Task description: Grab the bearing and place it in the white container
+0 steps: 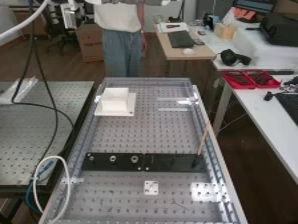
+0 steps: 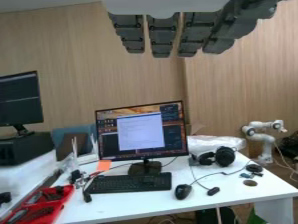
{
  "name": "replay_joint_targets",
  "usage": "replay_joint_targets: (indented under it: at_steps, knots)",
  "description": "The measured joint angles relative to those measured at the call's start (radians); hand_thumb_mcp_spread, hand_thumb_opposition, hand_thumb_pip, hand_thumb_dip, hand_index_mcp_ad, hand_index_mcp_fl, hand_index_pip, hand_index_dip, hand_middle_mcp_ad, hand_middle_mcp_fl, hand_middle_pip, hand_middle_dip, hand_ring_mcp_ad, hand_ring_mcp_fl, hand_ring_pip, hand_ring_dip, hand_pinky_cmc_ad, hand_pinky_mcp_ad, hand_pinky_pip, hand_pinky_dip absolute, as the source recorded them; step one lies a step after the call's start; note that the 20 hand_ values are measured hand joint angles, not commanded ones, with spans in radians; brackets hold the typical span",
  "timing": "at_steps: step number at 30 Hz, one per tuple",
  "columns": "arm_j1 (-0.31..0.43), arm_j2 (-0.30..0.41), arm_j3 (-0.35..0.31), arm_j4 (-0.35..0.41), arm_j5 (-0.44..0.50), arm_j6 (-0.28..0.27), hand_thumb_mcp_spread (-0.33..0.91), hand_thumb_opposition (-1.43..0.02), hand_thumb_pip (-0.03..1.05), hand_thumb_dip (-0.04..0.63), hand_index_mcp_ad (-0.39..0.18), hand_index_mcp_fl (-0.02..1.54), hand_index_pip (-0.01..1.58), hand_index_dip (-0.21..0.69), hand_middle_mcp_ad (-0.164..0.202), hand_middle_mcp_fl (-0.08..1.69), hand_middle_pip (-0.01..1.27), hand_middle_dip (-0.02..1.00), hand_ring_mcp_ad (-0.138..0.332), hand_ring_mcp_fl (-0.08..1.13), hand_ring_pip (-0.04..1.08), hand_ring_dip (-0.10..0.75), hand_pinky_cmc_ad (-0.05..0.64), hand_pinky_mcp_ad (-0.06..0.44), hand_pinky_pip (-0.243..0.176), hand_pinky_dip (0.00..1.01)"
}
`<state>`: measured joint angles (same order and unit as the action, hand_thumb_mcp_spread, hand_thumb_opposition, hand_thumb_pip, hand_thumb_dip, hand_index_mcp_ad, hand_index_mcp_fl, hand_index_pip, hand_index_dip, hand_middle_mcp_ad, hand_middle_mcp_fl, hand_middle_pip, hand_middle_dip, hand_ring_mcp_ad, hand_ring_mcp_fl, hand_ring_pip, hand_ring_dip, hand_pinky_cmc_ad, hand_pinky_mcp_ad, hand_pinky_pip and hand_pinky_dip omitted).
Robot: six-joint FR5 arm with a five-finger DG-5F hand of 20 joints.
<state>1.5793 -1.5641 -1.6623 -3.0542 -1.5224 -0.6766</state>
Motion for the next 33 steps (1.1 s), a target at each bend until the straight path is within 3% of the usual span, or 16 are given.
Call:
replay_joint_targets:
  at_steps: [3,5,6,8,9,11,14,15,20,27,33]
  knots:
    - [-0.001,0.000,0.001,-0.002,-0.002,0.001,0.02,-0.06,0.03,-0.002,-0.009,0.02,0.01,0.016,0.059,0.01,0.01,0.03,0.072,0.00,0.01,0.017,0.061,0.049,-0.012,0.02]
    - [-0.002,-0.001,0.003,-0.005,-0.004,-0.001,0.14,-0.26,0.21,0.005,-0.005,0.02,0.02,0.016,0.042,0.01,0.04,0.02,0.072,0.00,0.01,0.017,0.075,0.068,-0.012,0.06]
    - [-0.002,-0.001,0.004,-0.006,-0.005,-0.001,0.20,-0.36,0.27,0.017,-0.005,0.02,0.02,0.040,0.042,0.01,0.06,0.05,0.072,0.00,0.03,0.023,0.087,0.103,-0.012,0.09]
    - [-0.002,-0.003,0.007,-0.008,-0.007,0.000,0.23,-0.49,0.27,0.023,-0.005,0.02,0.05,0.073,0.045,0.01,0.09,0.08,0.080,0.00,0.06,0.037,0.150,0.164,-0.010,0.16]
    - [-0.002,-0.003,0.007,-0.009,-0.007,0.000,0.23,-0.52,0.27,0.019,-0.005,0.02,0.05,0.075,0.042,0.01,0.09,0.10,0.080,0.00,0.05,0.042,0.173,0.176,-0.028,0.18]
    - [0.000,-0.003,0.009,-0.011,-0.006,-0.004,0.24,-0.57,0.27,0.019,-0.005,0.02,0.07,0.096,0.042,0.01,0.10,0.11,0.093,0.00,0.07,0.058,0.234,0.232,-0.024,0.22]
    - [0.003,-0.002,0.010,-0.012,-0.002,-0.008,0.25,-0.62,0.28,0.017,-0.009,0.02,0.07,0.117,0.044,0.01,0.11,0.14,0.126,0.00,0.07,0.073,0.278,0.260,-0.058,0.26]
    - [0.004,-0.002,0.009,-0.011,-0.002,-0.009,0.24,-0.62,0.29,0.021,-0.009,0.02,0.07,0.126,0.040,0.01,0.12,0.16,0.122,0.00,0.07,0.075,0.298,0.281,-0.058,0.27]
    - [0.009,0.004,-0.004,-0.005,0.016,-0.018,0.24,-0.65,0.30,0.017,-0.009,0.03,0.09,0.138,0.040,0.01,0.12,0.17,0.138,0.00,0.09,0.087,0.351,0.295,-0.066,0.29]
    - [0.018,0.016,-0.075,0.058,0.057,-0.061,0.25,-0.66,0.32,0.017,-0.010,0.03,0.09,0.140,0.051,0.01,0.14,0.17,0.155,0.00,0.09,0.087,0.363,0.311,-0.075,0.31]
    - [0.009,0.008,-0.138,0.119,0.060,-0.036,0.28,-0.70,0.36,0.030,-0.010,0.03,0.09,0.140,0.051,0.01,0.14,0.17,0.152,0.00,0.09,0.091,0.379,0.314,-0.075,0.31]
